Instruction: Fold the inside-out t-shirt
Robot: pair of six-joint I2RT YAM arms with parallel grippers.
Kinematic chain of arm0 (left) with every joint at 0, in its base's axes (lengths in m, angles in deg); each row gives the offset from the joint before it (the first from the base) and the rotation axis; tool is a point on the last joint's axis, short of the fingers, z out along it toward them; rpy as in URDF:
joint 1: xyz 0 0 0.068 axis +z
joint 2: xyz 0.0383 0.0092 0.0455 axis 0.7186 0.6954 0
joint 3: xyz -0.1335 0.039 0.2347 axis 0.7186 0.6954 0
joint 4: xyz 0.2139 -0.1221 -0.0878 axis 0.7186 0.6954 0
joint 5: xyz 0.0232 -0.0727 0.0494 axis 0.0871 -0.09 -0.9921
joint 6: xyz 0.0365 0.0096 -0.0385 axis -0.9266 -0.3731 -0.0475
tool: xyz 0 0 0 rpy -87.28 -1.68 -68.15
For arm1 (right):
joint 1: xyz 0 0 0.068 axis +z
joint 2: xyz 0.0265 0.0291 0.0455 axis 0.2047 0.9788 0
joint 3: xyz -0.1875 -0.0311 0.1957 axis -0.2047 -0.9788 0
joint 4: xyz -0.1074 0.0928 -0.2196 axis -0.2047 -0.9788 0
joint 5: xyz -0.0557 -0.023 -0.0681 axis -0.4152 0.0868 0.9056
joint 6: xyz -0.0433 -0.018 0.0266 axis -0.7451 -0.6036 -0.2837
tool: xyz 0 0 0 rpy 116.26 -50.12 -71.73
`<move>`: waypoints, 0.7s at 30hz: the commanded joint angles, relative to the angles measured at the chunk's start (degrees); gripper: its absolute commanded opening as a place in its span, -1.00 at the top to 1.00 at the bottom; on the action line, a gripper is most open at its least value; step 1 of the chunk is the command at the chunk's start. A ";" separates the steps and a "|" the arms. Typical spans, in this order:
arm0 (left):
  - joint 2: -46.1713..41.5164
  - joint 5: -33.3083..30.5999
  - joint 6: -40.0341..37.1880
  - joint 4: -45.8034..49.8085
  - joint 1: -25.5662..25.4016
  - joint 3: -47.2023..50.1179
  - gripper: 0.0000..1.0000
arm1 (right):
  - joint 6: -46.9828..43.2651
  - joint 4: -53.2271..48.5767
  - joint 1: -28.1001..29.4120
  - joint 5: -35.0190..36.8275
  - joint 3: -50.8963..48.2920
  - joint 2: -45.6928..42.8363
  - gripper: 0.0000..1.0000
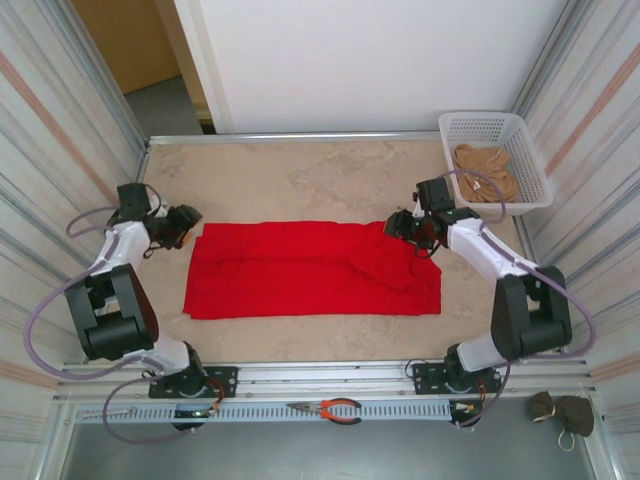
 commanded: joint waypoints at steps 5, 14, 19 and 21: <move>9.43 -3.08 -4.81 4.43 -7.83 -9.03 -0.03 | -4.18 -0.46 5.12 -3.19 6.84 8.39 -0.12; 14.27 -5.15 -6.26 3.56 -8.50 -8.21 -0.02 | -2.99 1.60 7.74 -3.20 7.73 14.89 -0.13; 15.43 -5.67 -6.53 3.02 -8.55 -7.48 -0.01 | -2.77 1.99 8.36 -4.10 7.88 16.05 0.35; 15.50 -5.69 -6.45 2.68 -8.53 -7.00 -0.01 | -2.79 1.90 8.43 -4.56 7.66 15.93 0.76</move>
